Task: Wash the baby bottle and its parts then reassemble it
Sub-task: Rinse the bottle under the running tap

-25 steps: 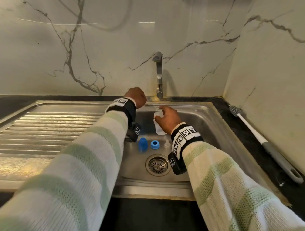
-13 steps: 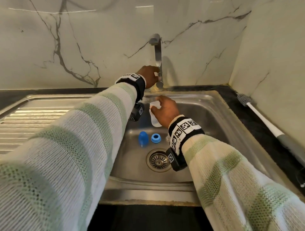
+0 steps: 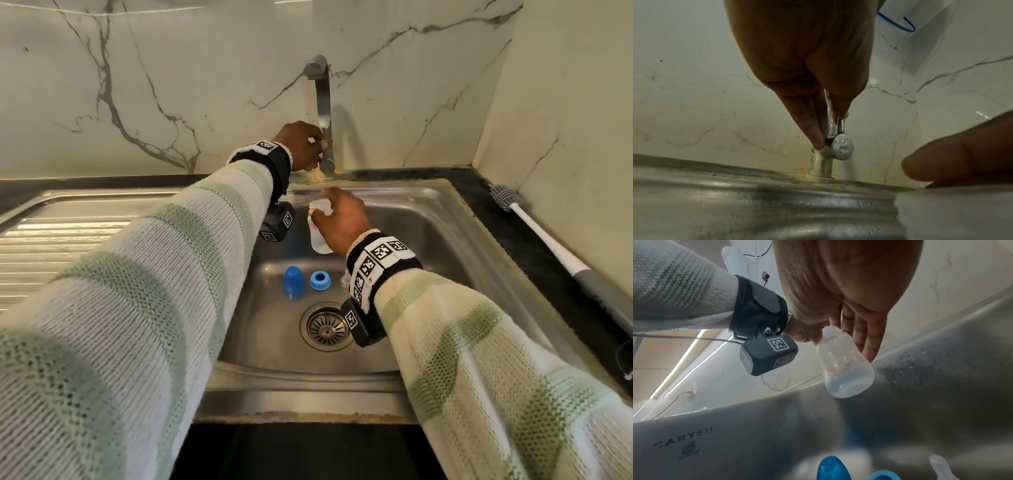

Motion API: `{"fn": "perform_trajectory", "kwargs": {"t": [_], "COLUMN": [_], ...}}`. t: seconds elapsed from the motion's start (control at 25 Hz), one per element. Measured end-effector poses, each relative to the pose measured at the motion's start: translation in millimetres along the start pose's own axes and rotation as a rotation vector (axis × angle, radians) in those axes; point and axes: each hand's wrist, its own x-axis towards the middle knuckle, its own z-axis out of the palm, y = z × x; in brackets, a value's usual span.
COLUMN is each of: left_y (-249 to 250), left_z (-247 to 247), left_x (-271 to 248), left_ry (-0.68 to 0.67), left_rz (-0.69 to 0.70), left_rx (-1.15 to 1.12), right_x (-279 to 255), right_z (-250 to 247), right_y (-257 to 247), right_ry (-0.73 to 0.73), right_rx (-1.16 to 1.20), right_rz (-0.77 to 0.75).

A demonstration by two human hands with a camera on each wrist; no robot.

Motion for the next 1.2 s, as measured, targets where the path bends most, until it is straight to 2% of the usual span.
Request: {"fn": "perform_trajectory", "kwargs": {"t": [0.48,0.88,1.2], "left_y": [-8,-7,-8], "left_z": [4,4,4], "left_x": [5,10,9], "left_ry": [-0.004,0.017,-0.038], "left_rz": [-0.055,-0.045,-0.072], "left_rx": [-0.199,-0.194,-0.248], "right_x": [-2,0,1], "right_z": [-4,-4,-3], "right_y": [-3,-2,1], "right_ry": [-0.015,-0.015,-0.009], "right_rx": [0.012,0.023,0.034], "right_rz": [0.003,0.002,0.008]}}
